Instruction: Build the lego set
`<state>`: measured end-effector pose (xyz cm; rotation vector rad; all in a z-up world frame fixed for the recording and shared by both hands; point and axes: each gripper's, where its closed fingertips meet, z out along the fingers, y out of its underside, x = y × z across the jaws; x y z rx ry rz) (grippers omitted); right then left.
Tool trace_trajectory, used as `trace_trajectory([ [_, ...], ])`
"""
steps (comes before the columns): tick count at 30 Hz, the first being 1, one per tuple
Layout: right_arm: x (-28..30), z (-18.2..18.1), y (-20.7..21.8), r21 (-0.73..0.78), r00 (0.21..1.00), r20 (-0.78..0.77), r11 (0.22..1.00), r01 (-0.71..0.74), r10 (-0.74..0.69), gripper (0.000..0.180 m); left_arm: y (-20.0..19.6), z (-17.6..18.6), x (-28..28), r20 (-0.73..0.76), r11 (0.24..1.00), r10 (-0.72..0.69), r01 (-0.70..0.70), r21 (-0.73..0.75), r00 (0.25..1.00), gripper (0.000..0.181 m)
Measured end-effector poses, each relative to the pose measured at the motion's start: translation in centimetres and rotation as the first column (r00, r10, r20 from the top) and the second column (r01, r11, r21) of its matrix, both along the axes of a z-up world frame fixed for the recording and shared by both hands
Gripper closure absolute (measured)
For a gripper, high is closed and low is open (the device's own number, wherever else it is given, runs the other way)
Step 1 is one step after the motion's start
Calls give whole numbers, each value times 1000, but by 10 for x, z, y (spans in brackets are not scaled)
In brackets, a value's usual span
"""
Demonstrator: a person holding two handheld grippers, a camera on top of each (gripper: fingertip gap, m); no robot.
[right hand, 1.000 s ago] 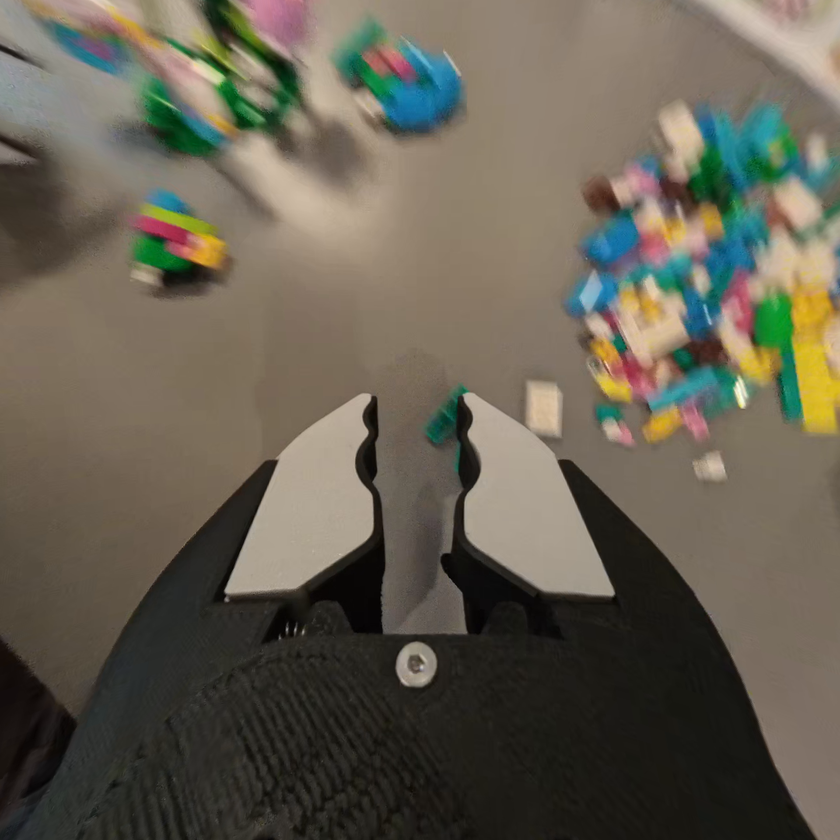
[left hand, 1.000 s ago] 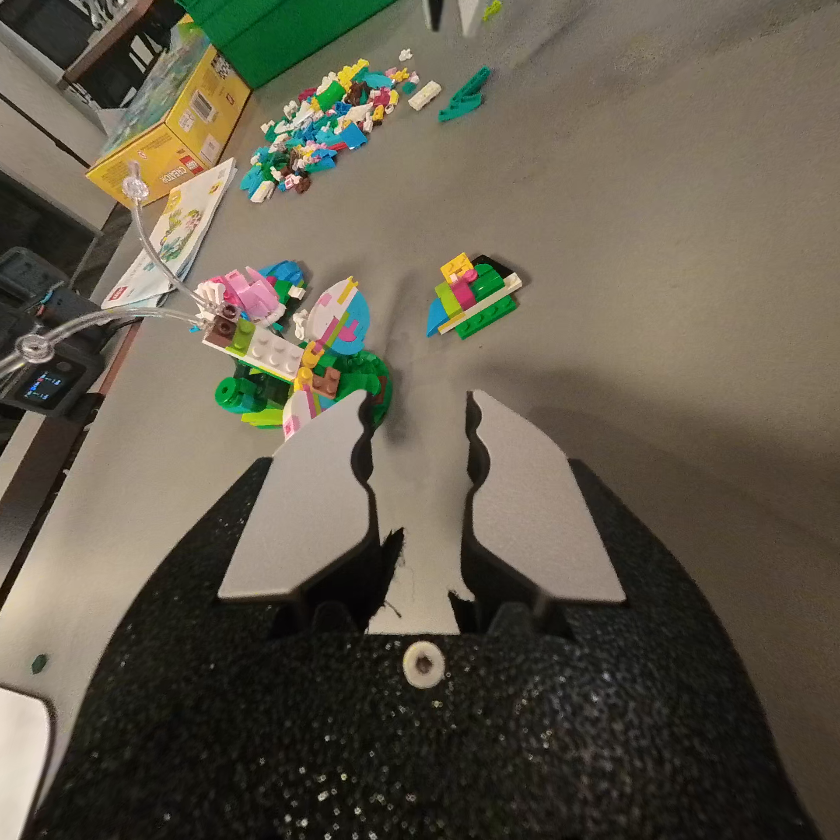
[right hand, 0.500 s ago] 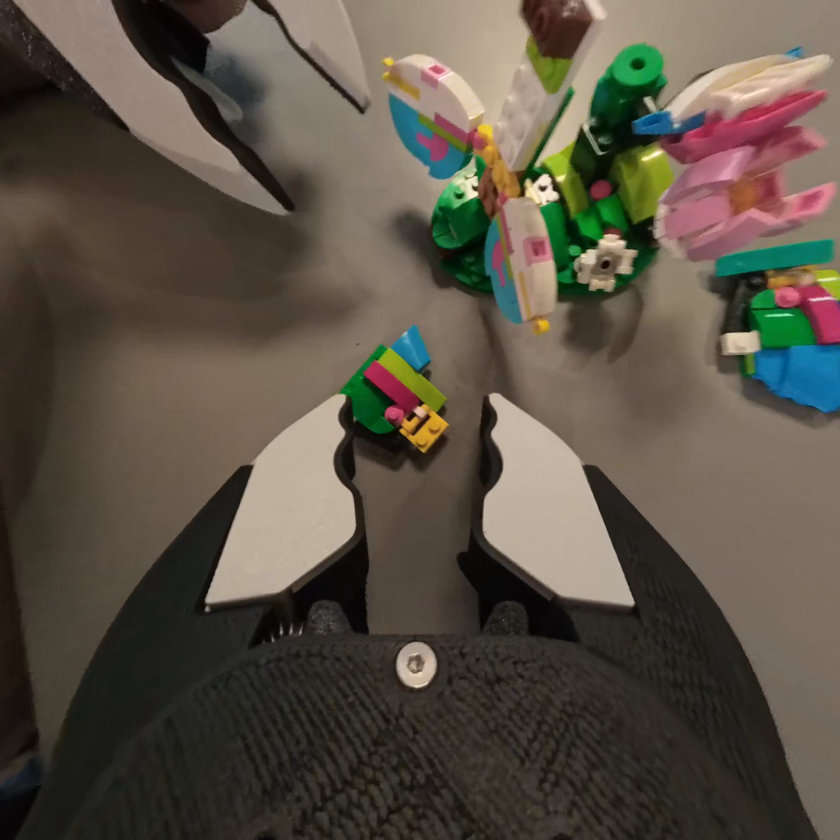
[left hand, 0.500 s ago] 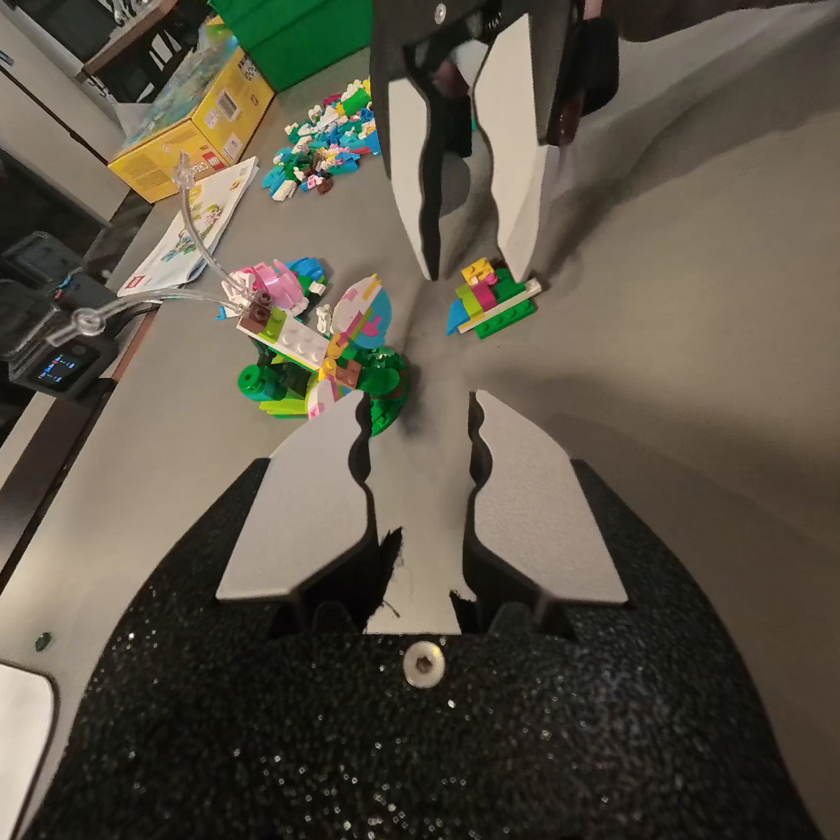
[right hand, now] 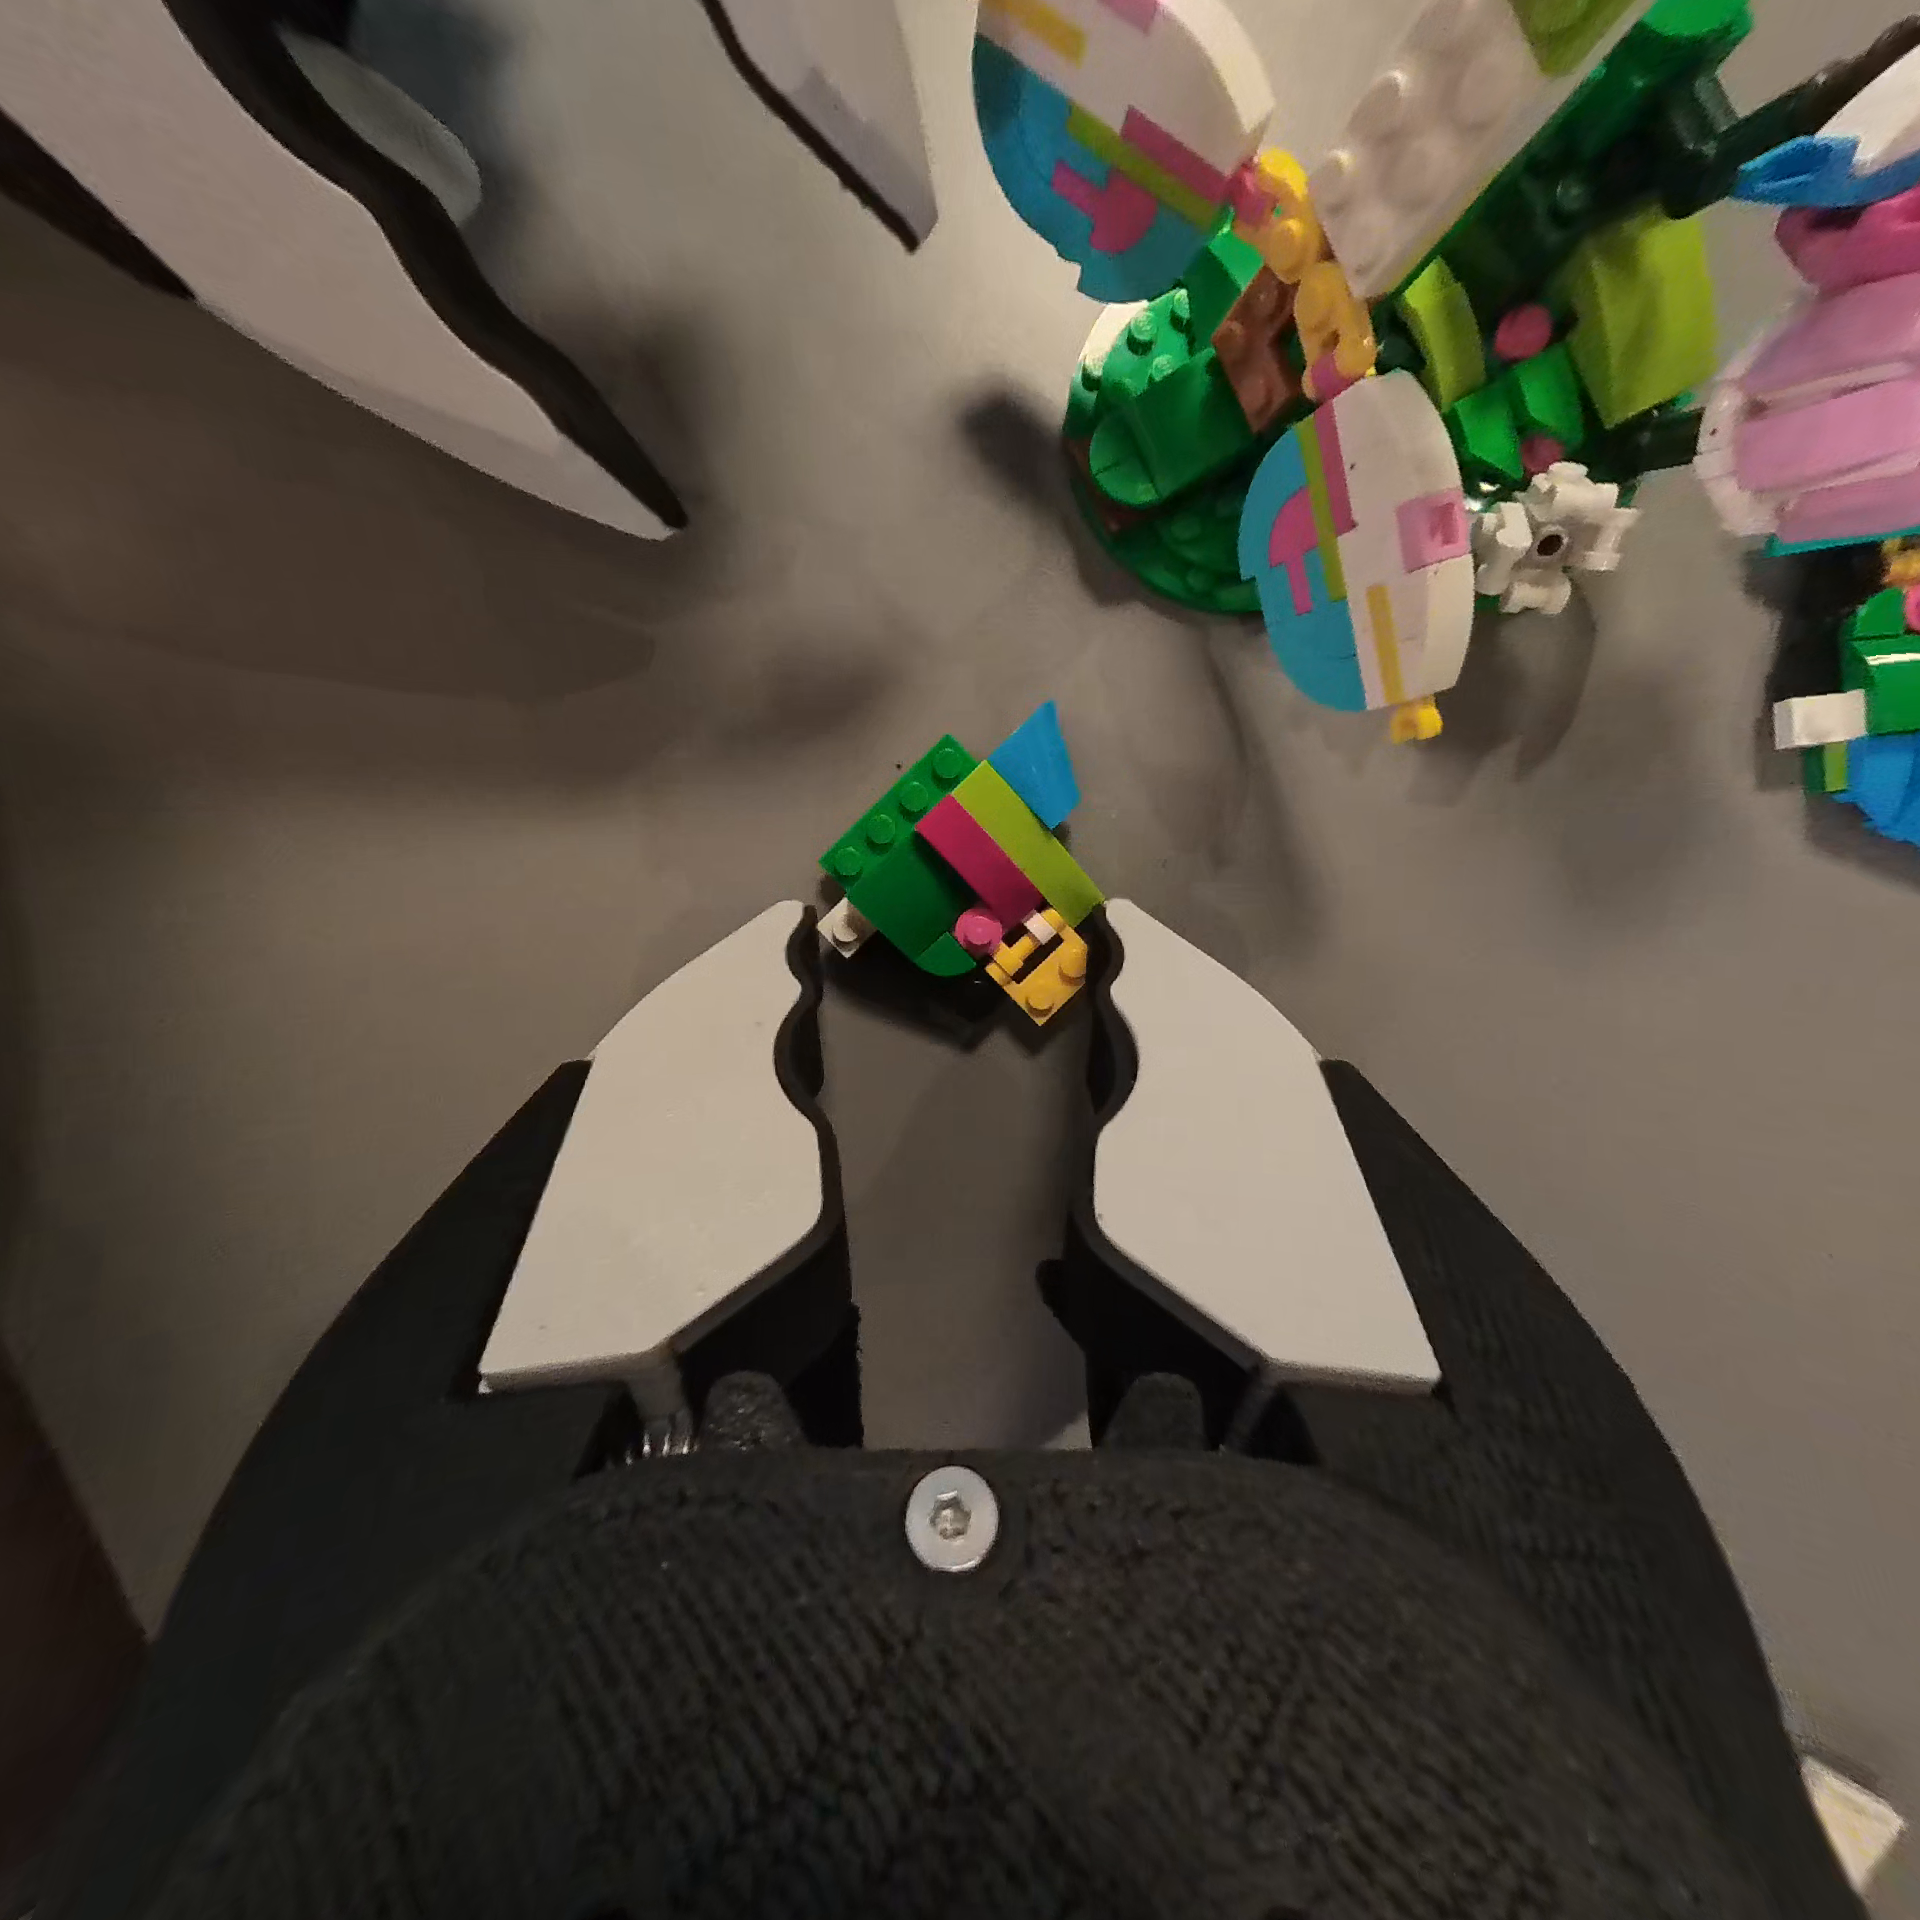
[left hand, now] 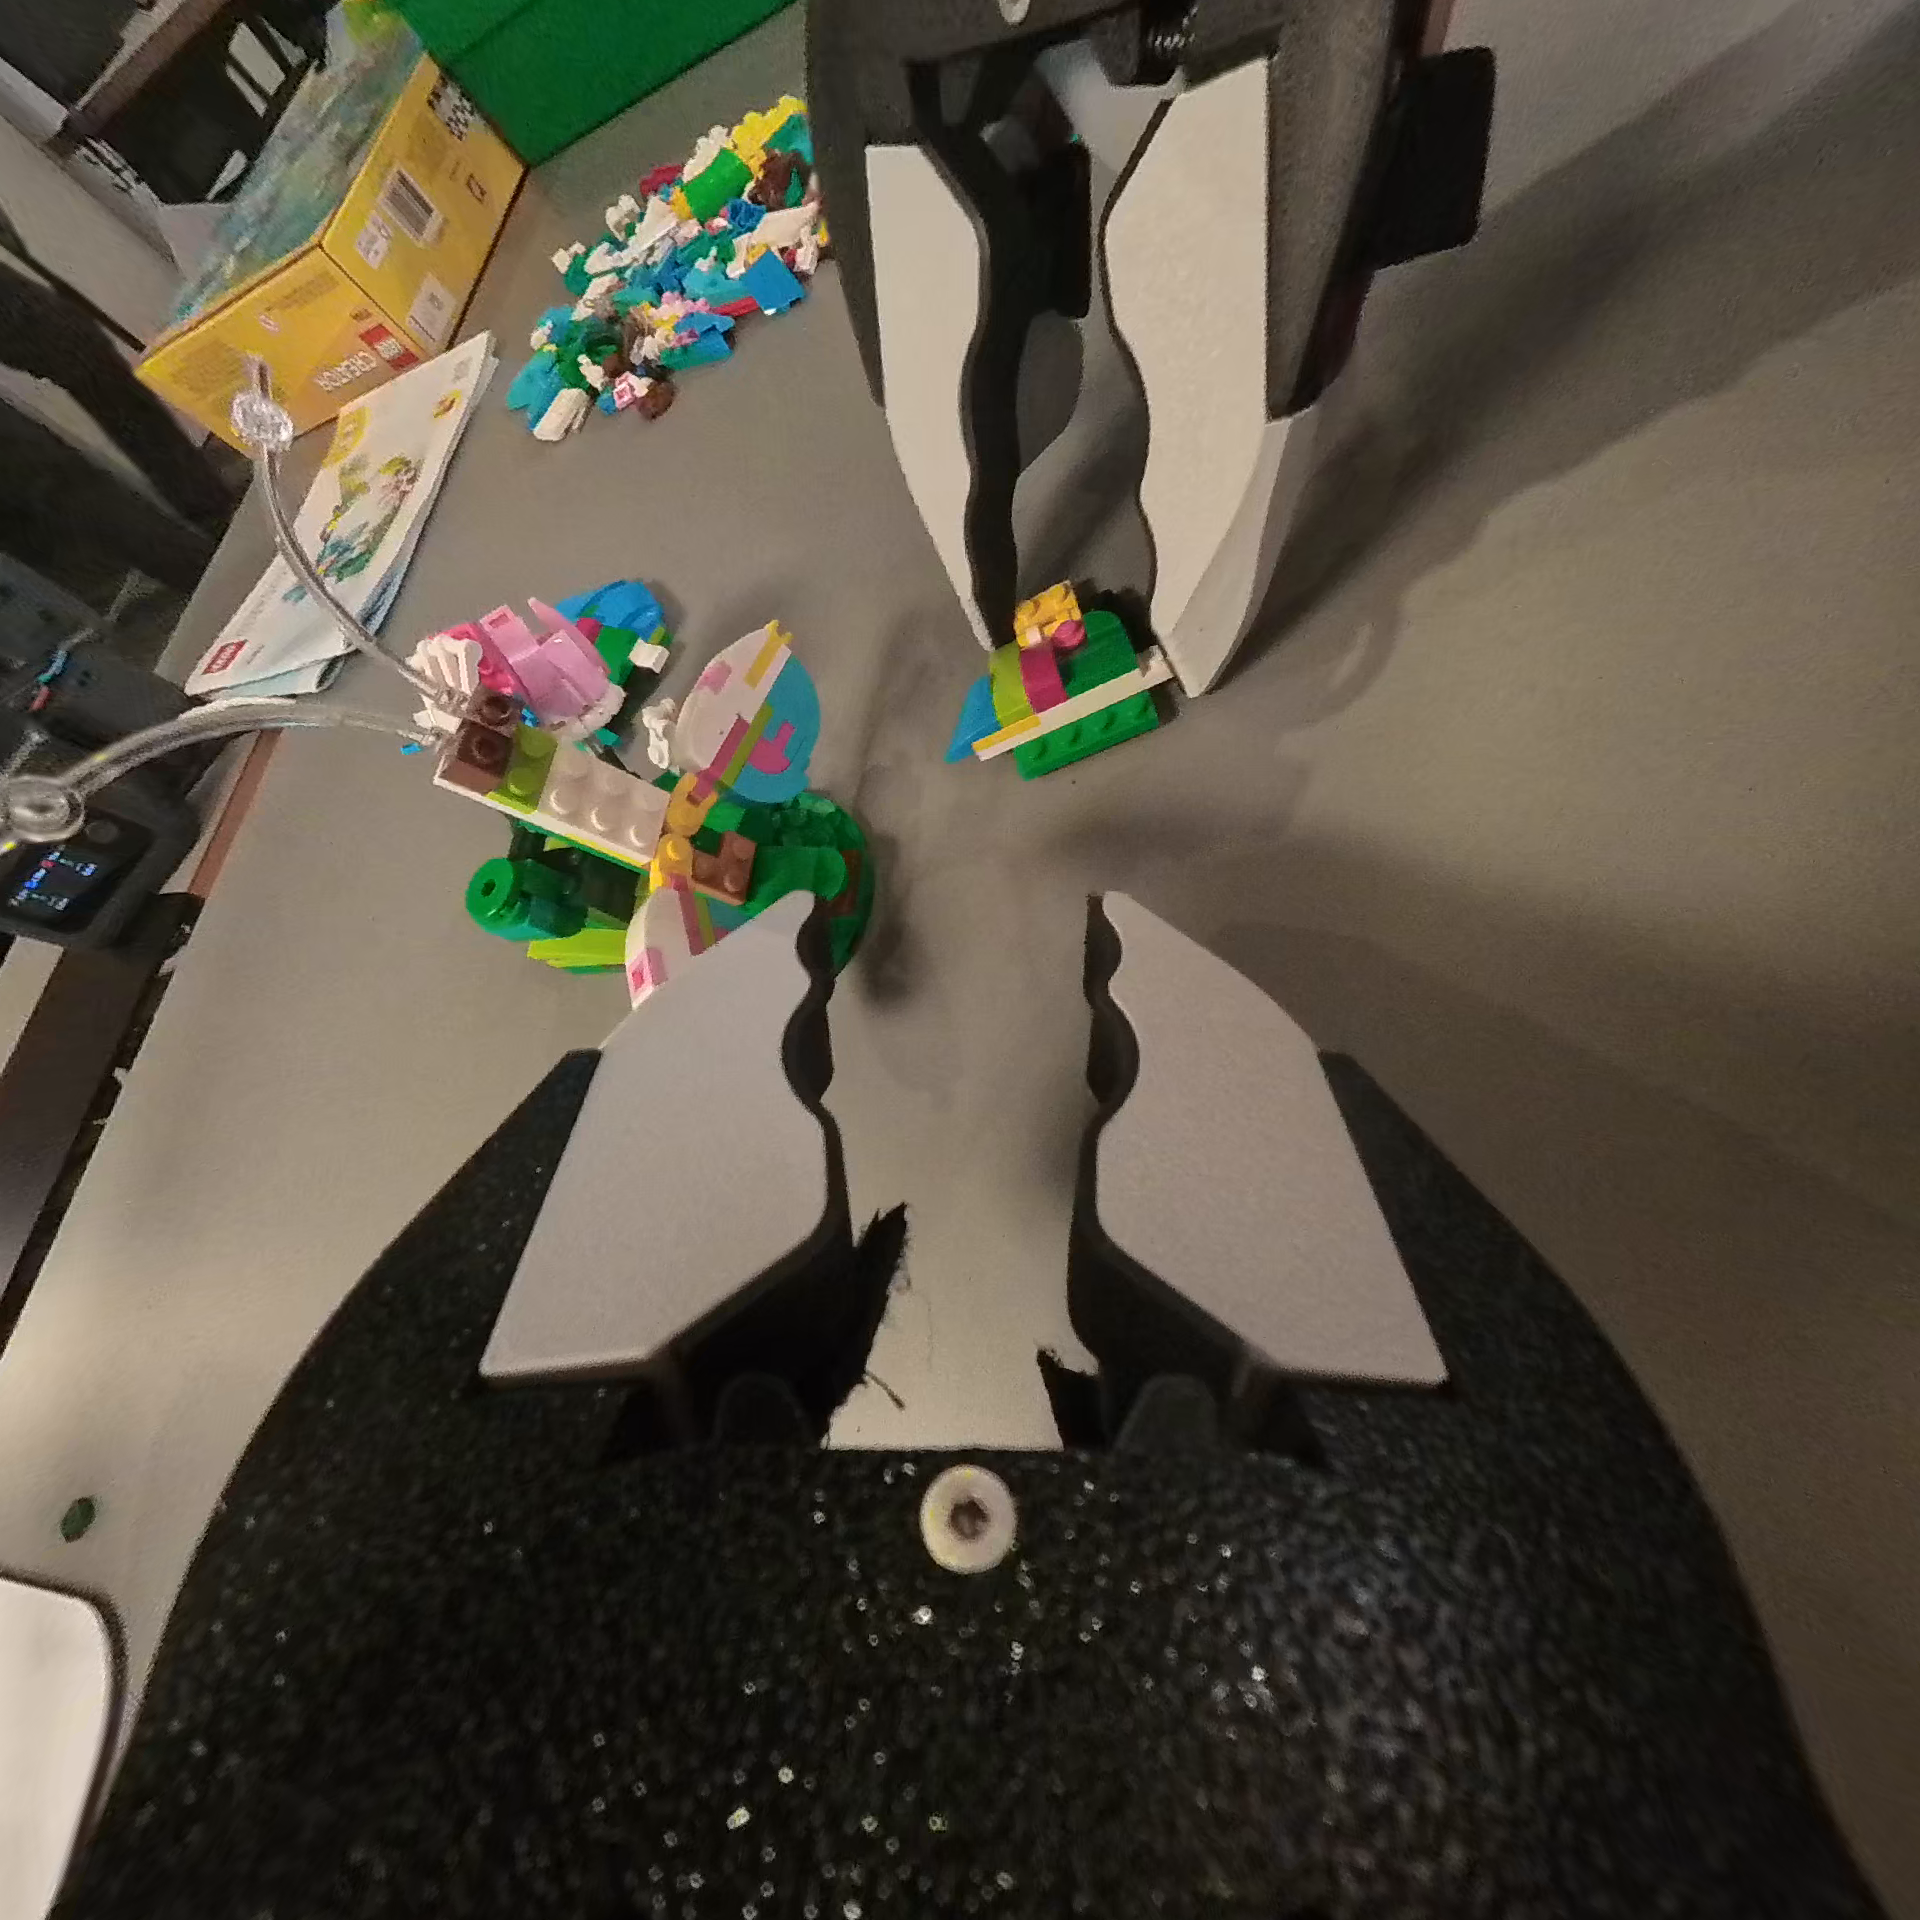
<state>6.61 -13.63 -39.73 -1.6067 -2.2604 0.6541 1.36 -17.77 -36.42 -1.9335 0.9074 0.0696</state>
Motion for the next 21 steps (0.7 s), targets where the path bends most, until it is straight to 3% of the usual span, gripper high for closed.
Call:
trace_trajectory([
  [1, -1, 0, 2, 16, 1000, -3, 1000, 1, -1, 132, 0, 1, 0, 2, 1000, -2, 2, 2, 1000, 135],
  [9, -25, 37, 3, 147, 976, -197, 987, -60, 88, 132, -3, 4, -5, 5, 1000, -4, 4, 4, 1000, 134],
  [15, -29, 44, -18, 246, 894, -354, 949, -195, 275, 132, -1, 19, 1, 152, 999, -9, 1, 52, 988, 128],
  [21, -32, 56, -25, 170, 820, -518, 968, -182, 245, 132, -1, 36, 16, 378, 998, -52, 31, 62, 924, 125],
])
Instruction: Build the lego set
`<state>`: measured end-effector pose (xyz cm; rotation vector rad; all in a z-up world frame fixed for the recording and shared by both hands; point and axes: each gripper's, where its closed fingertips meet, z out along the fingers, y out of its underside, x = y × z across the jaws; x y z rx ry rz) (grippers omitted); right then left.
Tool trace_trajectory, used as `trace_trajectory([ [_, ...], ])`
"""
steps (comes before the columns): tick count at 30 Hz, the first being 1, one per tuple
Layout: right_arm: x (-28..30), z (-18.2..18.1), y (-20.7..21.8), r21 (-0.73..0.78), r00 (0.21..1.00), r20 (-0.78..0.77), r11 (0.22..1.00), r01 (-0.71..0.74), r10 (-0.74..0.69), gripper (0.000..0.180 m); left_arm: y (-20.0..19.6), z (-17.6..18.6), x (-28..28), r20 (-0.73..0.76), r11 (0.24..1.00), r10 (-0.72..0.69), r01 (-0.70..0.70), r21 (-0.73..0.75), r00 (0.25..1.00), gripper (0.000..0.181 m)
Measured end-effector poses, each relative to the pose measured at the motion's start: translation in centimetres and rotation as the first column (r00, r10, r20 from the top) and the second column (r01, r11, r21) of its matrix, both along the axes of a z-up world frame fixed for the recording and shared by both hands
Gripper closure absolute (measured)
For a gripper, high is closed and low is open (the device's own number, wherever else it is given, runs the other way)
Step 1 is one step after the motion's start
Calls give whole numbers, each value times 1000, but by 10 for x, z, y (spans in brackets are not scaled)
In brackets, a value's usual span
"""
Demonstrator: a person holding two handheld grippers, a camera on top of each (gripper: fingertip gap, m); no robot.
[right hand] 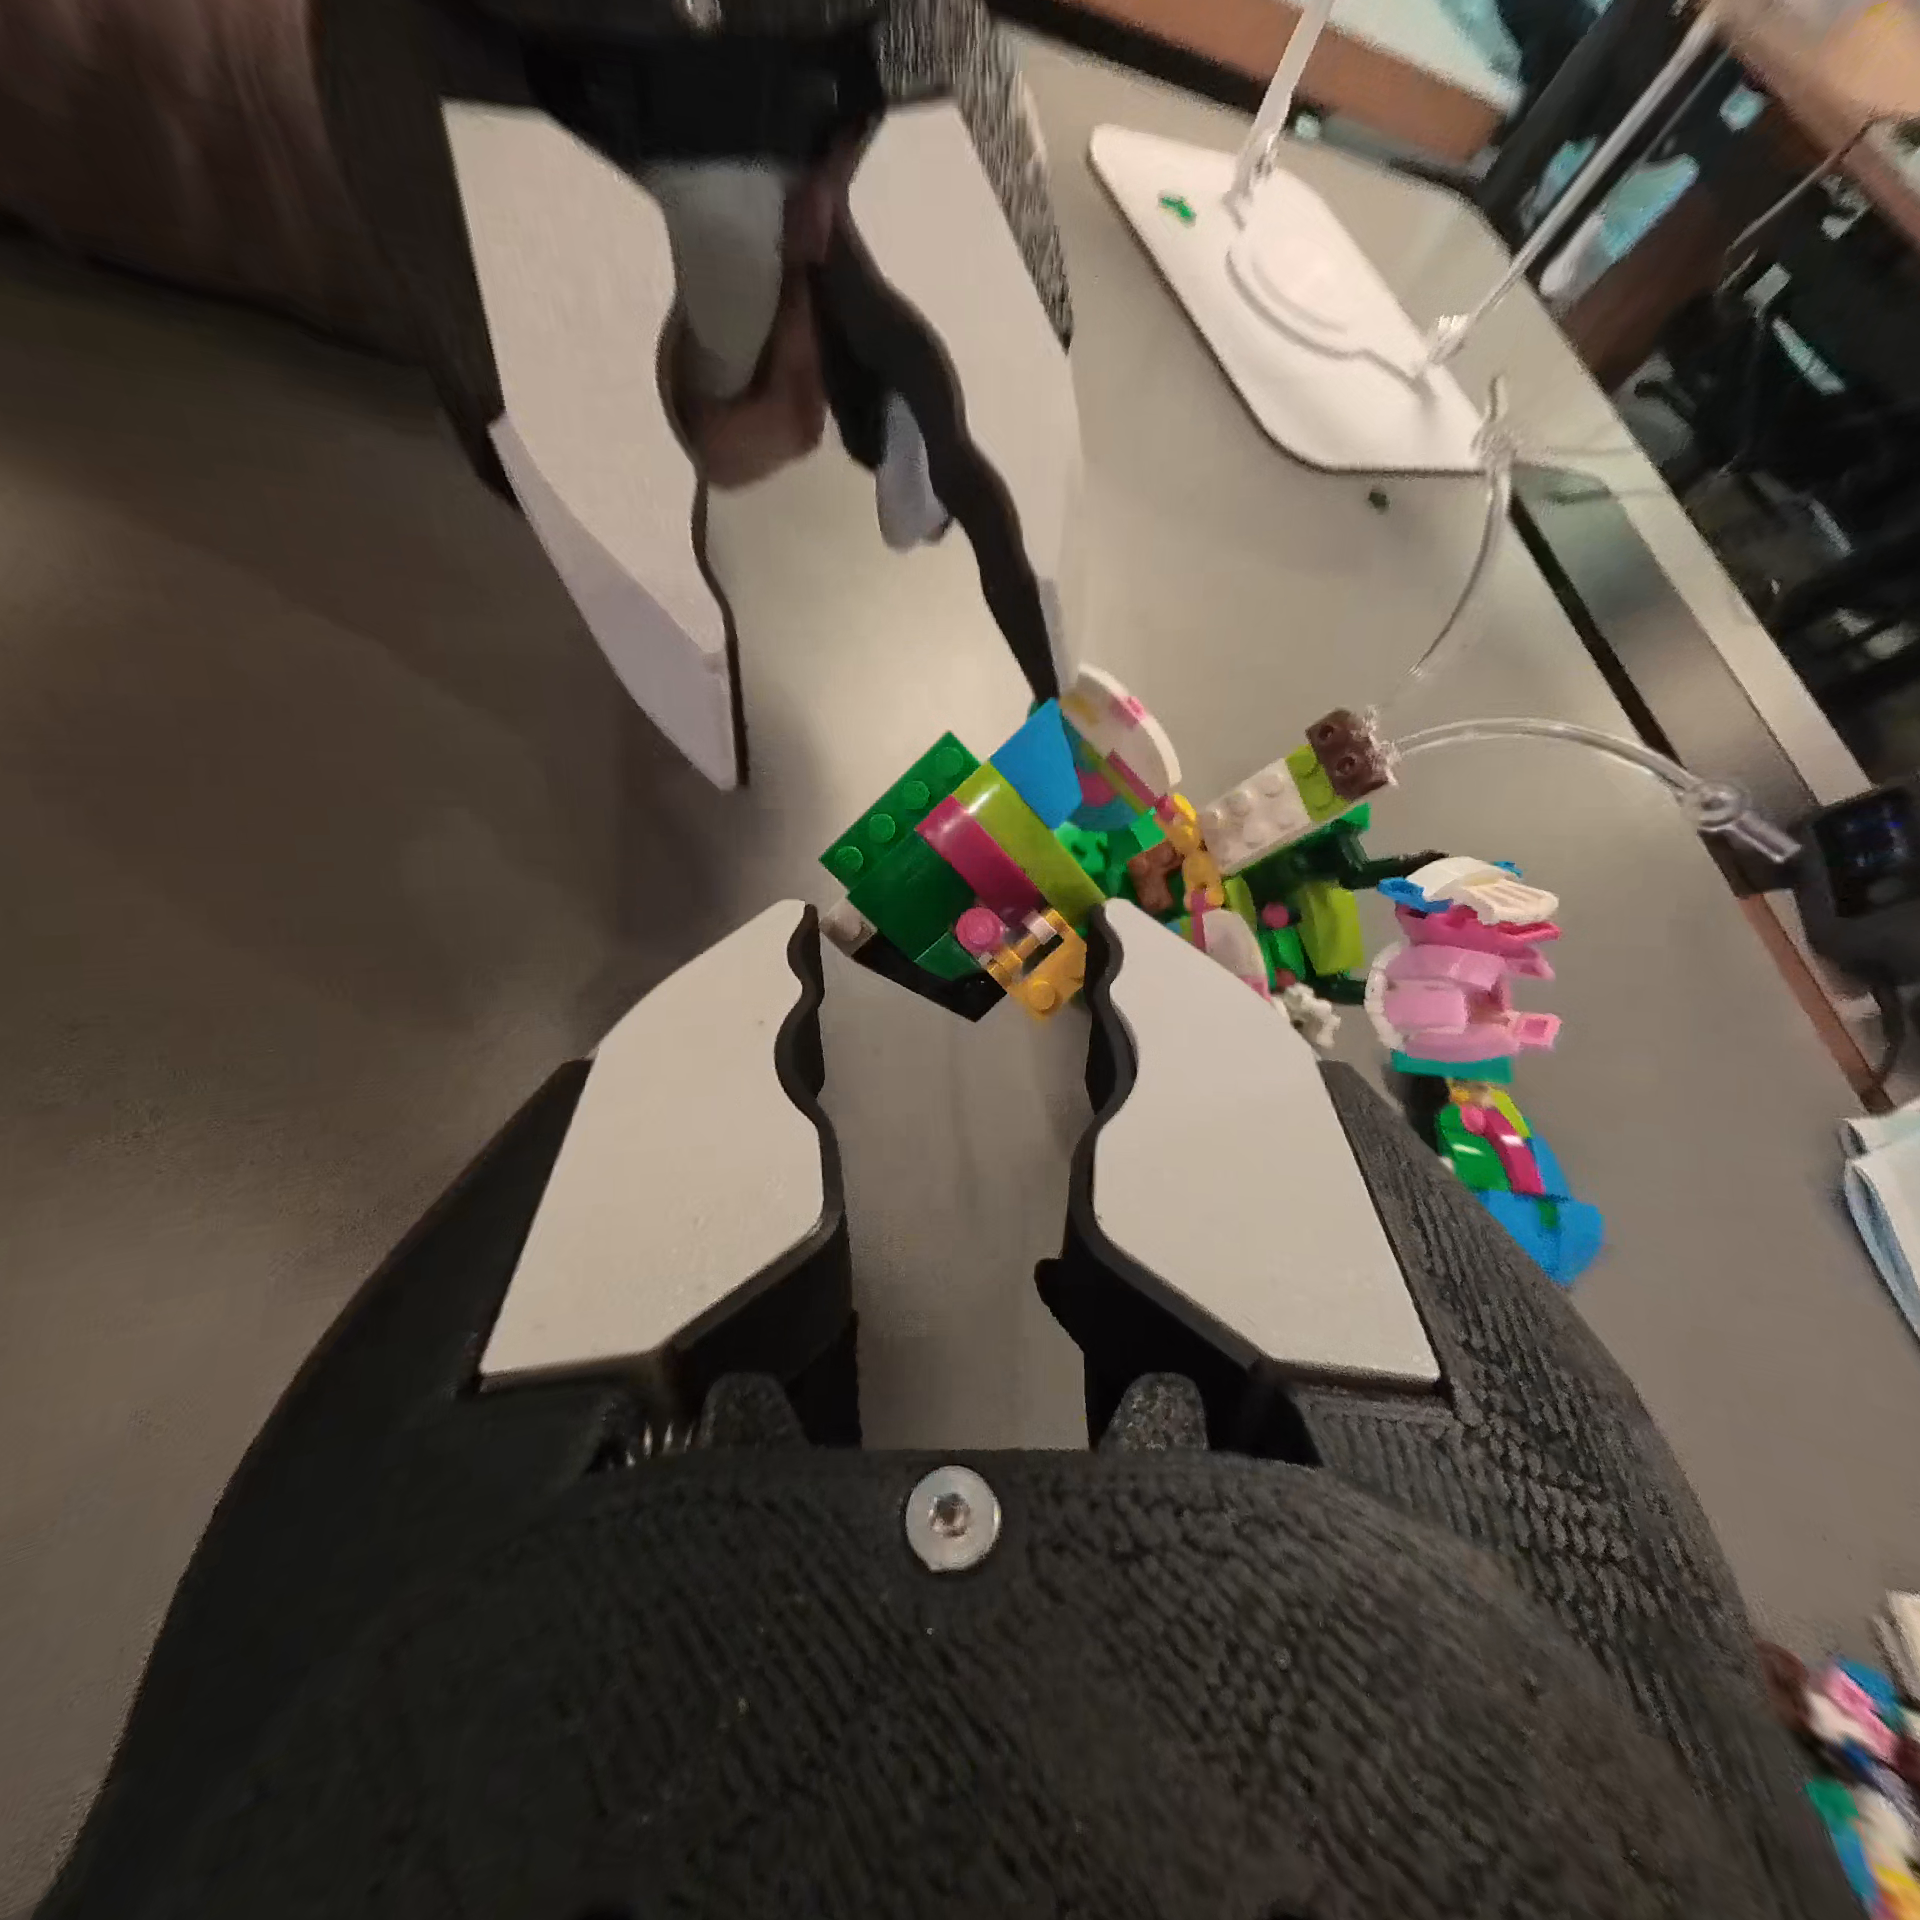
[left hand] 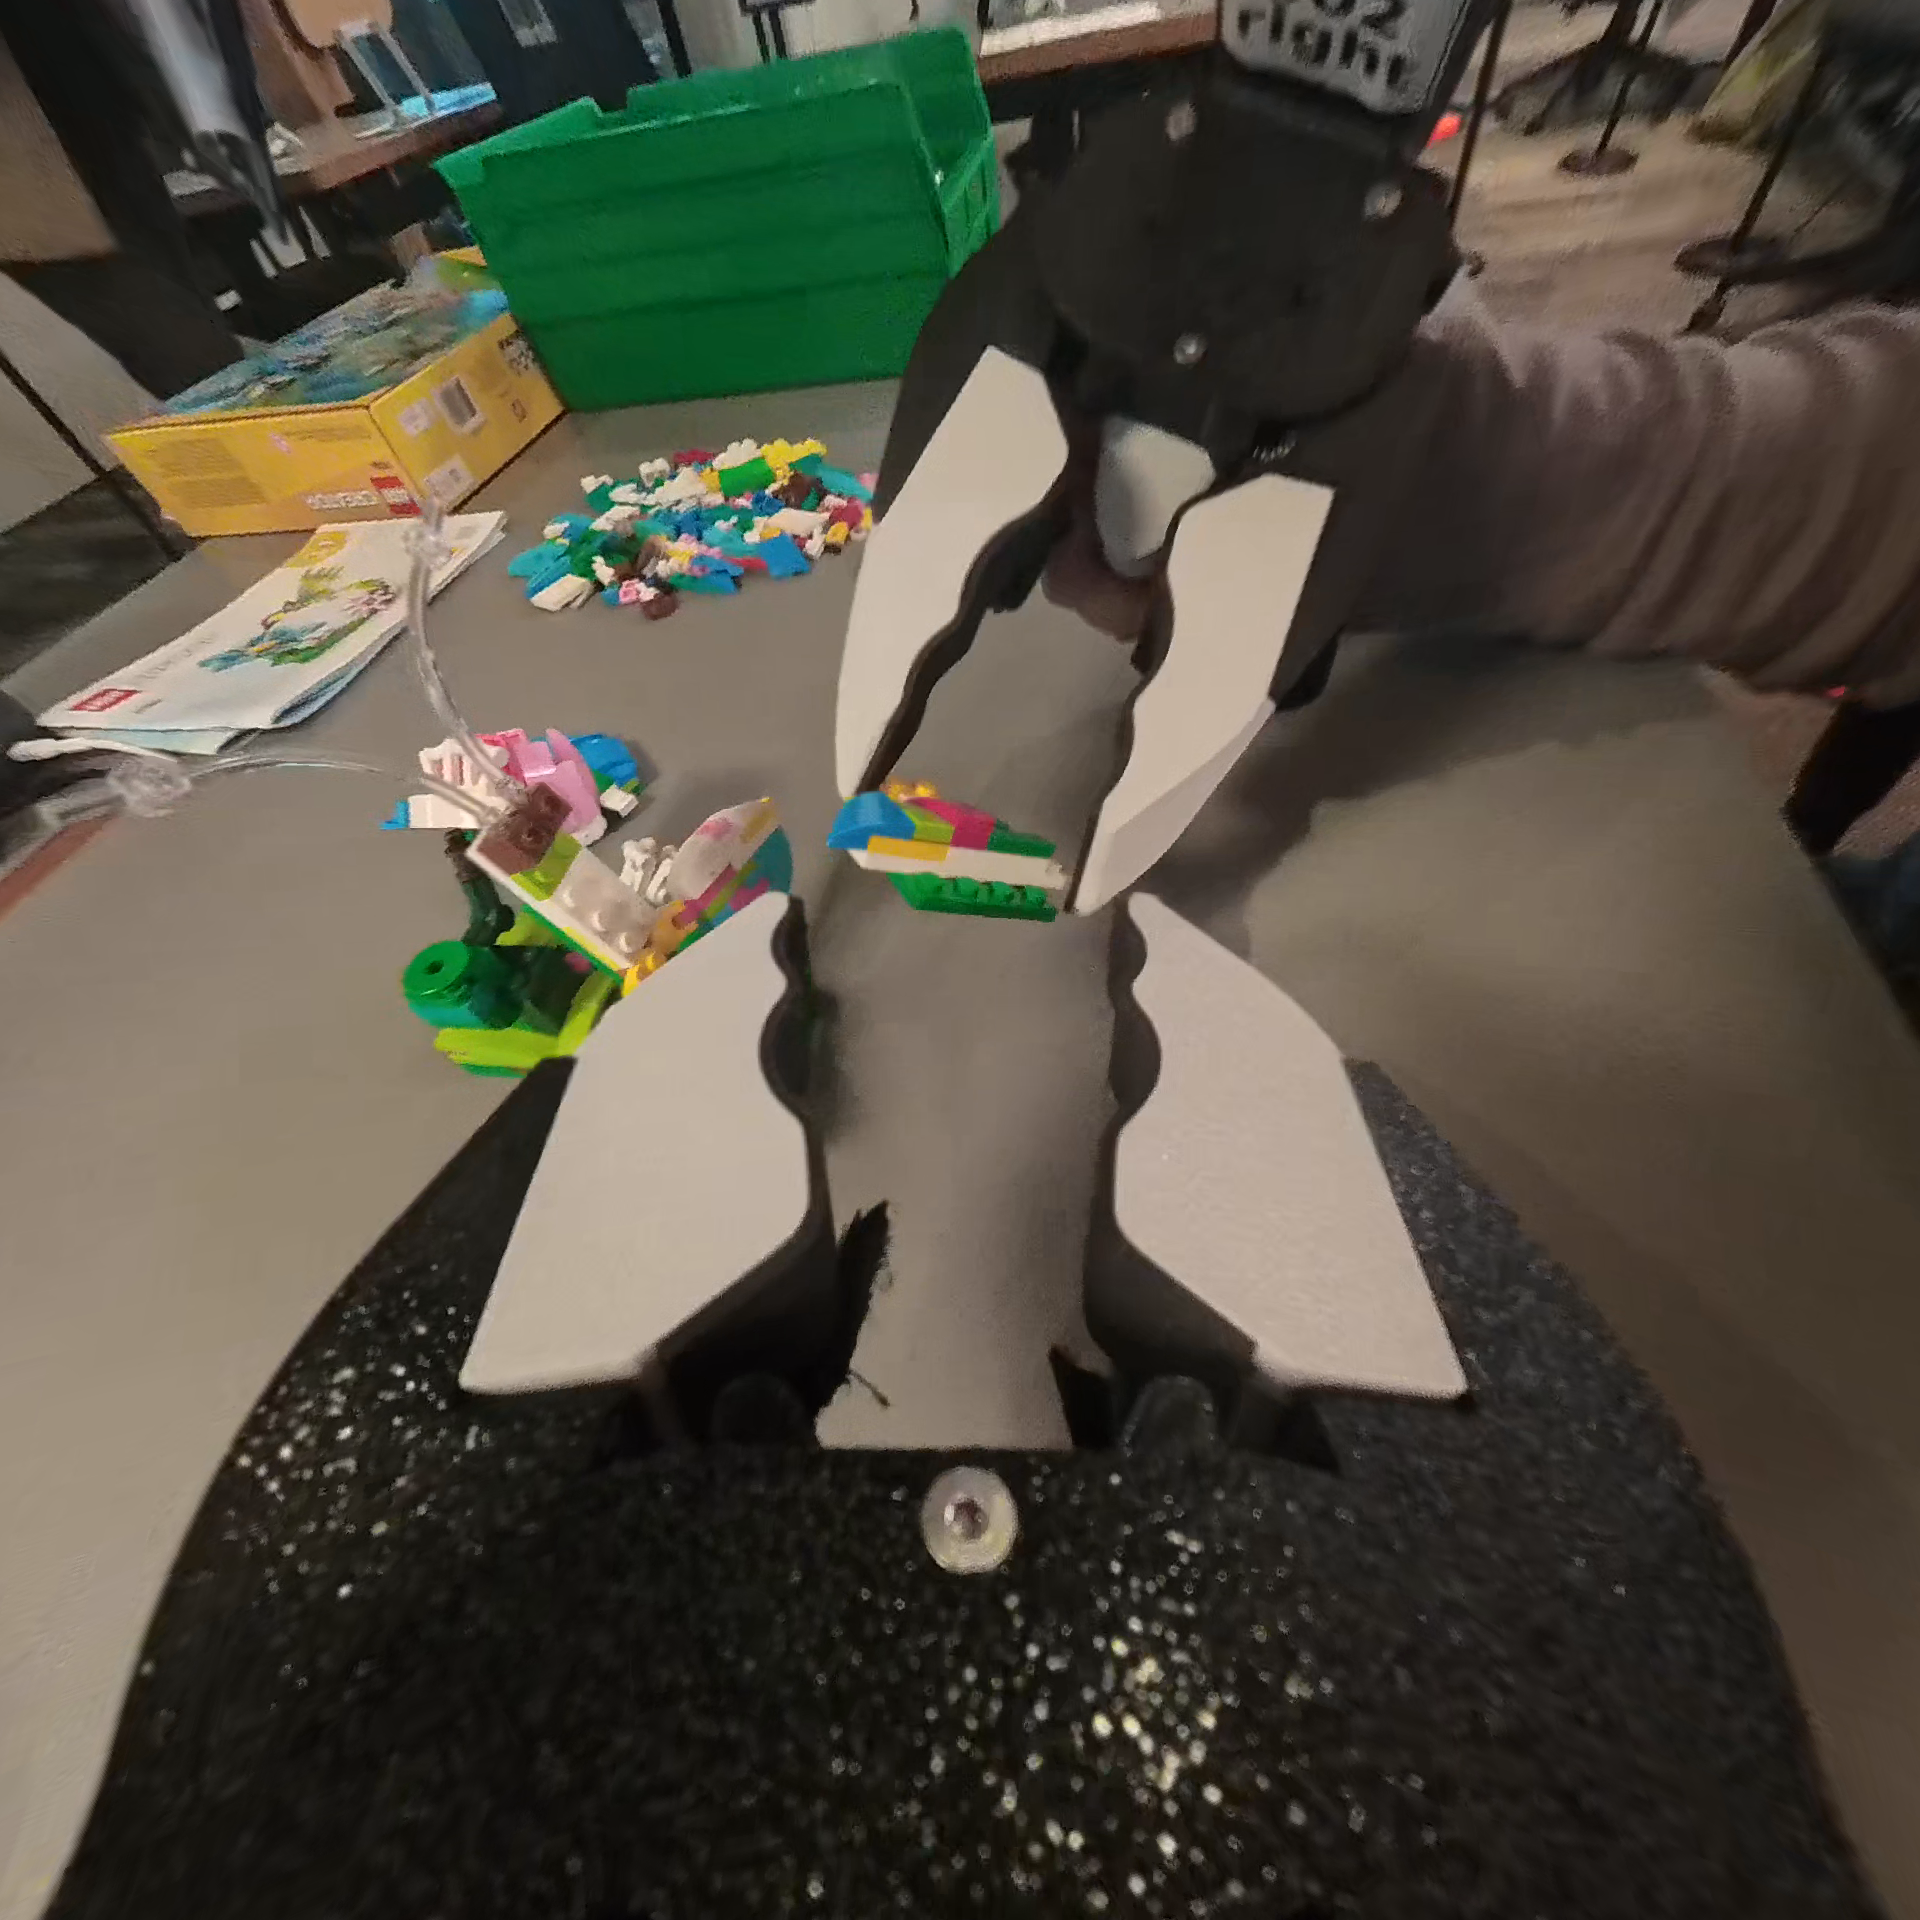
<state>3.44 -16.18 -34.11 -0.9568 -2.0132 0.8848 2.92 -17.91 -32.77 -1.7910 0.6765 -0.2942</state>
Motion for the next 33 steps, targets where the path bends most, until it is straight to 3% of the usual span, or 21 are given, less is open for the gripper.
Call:
trace_trajectory([
  [5, -6, 2, -7, -79, 999, -33, 996, 35, -38, 132, -1, 4, 6, 102, 999, -32, 33, -6, 994, 125],
  [11, -11, -5, -14, -11, 998, -40, 999, 46, -47, 133, -2, 7, 6, 125, 999, -33, 32, 8, 992, 125],
  [18, -13, 12, -14, -119, 992, -89, 990, 76, -87, 133, 3, 14, -2, 218, 999, 1, -10, 40, 976, 127],
  [33, -13, 31, -11, -57, 965, -241, 994, 91, -102, 133, 0, 18, -4, 352, 1000, -22, 17, 17, 936, 126],
])
